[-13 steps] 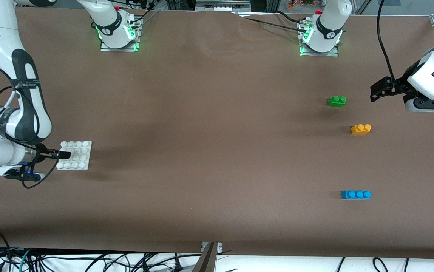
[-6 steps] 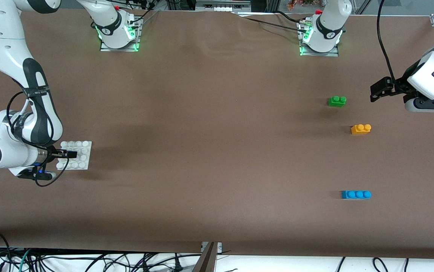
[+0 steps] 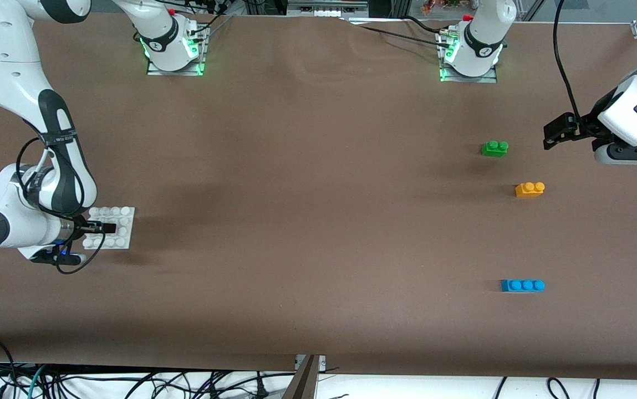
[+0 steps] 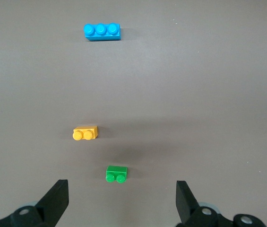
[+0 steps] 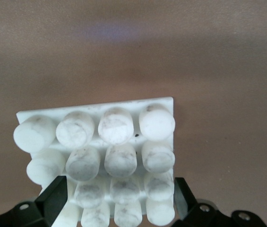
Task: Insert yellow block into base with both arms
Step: 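Slide the white base plate with the right gripper toward the table middle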
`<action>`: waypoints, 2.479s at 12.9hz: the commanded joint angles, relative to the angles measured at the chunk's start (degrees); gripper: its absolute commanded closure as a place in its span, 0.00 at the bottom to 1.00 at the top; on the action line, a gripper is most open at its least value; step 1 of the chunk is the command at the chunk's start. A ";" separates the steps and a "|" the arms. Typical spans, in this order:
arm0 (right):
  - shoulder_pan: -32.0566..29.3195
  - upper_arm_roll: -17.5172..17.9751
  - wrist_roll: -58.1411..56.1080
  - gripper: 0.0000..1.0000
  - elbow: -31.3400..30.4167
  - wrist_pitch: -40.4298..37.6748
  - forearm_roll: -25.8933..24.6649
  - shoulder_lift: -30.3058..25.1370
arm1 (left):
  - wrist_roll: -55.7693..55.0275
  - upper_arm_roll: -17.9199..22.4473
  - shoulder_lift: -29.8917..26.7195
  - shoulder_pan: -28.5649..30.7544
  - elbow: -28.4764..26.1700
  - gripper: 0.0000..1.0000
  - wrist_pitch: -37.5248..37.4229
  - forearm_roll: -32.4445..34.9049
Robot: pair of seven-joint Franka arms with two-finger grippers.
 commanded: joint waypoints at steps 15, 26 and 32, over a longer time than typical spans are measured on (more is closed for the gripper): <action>10.99 1.18 1.10 0.00 -2.22 8.90 0.96 4.02 | 0.33 -0.13 0.58 0.32 1.67 0.00 -1.61 -0.83; 23.38 1.09 10.38 0.00 -1.26 11.98 11.52 5.60 | 0.33 -0.13 0.58 0.32 1.67 0.00 -1.61 -0.83; 31.29 1.09 22.27 0.00 2.70 11.98 11.78 7.28 | 0.33 -0.13 0.58 0.32 1.67 0.00 -1.69 -0.83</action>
